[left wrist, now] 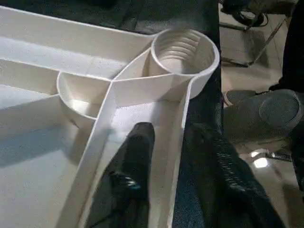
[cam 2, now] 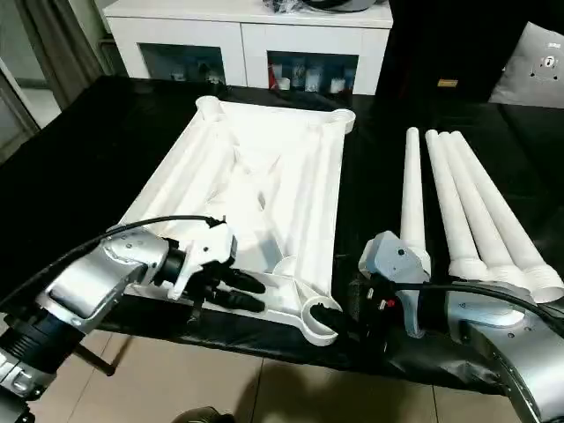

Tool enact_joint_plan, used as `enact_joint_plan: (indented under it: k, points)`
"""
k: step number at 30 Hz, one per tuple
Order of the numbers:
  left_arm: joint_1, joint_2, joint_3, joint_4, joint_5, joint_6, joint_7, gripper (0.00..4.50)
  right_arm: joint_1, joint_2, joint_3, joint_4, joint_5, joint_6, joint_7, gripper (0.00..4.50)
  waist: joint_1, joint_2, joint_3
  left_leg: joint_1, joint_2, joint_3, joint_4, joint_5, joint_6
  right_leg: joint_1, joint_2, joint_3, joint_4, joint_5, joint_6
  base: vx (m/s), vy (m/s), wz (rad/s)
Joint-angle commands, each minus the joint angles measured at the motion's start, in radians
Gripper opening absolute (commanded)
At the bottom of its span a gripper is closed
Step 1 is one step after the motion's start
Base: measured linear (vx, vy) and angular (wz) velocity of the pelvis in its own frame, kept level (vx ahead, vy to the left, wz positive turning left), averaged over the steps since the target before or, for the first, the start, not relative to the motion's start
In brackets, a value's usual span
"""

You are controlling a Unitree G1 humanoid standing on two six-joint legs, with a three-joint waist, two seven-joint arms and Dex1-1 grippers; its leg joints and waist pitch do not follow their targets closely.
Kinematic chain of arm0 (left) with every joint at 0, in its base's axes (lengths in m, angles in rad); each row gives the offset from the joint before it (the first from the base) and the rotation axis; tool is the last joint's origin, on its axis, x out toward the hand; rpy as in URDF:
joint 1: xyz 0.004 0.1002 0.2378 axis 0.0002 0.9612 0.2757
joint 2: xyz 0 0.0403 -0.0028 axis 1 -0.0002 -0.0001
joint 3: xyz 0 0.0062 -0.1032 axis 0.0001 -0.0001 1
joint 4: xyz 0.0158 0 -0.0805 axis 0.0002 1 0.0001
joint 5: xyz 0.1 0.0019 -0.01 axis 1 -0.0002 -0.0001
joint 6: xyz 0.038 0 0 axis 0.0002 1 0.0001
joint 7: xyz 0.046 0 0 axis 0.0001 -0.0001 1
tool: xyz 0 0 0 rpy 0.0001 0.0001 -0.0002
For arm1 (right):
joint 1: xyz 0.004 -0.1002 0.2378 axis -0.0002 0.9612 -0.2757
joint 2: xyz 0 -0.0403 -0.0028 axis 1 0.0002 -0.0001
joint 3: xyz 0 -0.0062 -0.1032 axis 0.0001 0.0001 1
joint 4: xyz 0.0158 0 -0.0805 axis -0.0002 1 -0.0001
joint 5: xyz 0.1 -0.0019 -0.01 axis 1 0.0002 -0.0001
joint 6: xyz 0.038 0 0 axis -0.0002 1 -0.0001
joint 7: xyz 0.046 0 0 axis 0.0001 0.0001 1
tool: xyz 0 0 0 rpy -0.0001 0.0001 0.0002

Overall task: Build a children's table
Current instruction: Move table base

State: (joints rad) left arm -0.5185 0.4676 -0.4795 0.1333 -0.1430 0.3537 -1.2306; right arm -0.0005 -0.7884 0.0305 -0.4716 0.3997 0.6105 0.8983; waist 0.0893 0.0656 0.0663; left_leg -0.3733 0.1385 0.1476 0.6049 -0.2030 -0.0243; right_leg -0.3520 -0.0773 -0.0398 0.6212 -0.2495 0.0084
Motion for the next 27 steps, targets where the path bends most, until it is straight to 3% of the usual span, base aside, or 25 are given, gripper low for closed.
enact_joint_plan:
  k: [1,7,17,27]
  points:
    - [0.006,0.001,-0.026,0.018,0.061,-0.047,0.038,1.69,0.001,-0.011,0.012,-0.030,0.014,0.024,0.004,4.50,0.000,-0.014,-0.052,0.007,0.090,-0.031,-0.079,-0.118,0.105,0.034,-0.085,0.046,-0.068,0.038,-0.293,0.000,0.000,0.00]
    - [0.007,-0.008,-0.043,0.056,0.106,-0.077,0.075,1.69,0.004,-0.019,0.013,-0.046,0.017,0.038,0.004,4.50,0.002,-0.013,-0.050,0.012,0.092,-0.031,-0.083,-0.143,0.087,0.031,-0.087,0.048,-0.070,-0.002,-0.285,0.000,0.000,0.00]
    - [0.006,-0.009,-0.051,0.099,0.149,-0.101,0.101,0.94,0.014,-0.022,0.004,-0.070,0.026,0.054,-0.001,4.50,0.002,-0.014,-0.042,0.014,0.092,-0.030,-0.093,-0.226,0.042,0.026,-0.091,0.053,-0.085,-0.159,-0.250,0.000,0.000,0.00]
    - [-0.009,-0.050,0.000,0.162,0.144,-0.076,0.169,0.15,0.016,-0.021,-0.009,-0.067,0.020,0.051,-0.021,4.50,0.003,-0.017,-0.042,0.014,0.091,-0.031,-0.097,-0.247,0.027,0.020,-0.091,0.054,-0.095,-0.245,-0.219,0.000,0.000,0.00]
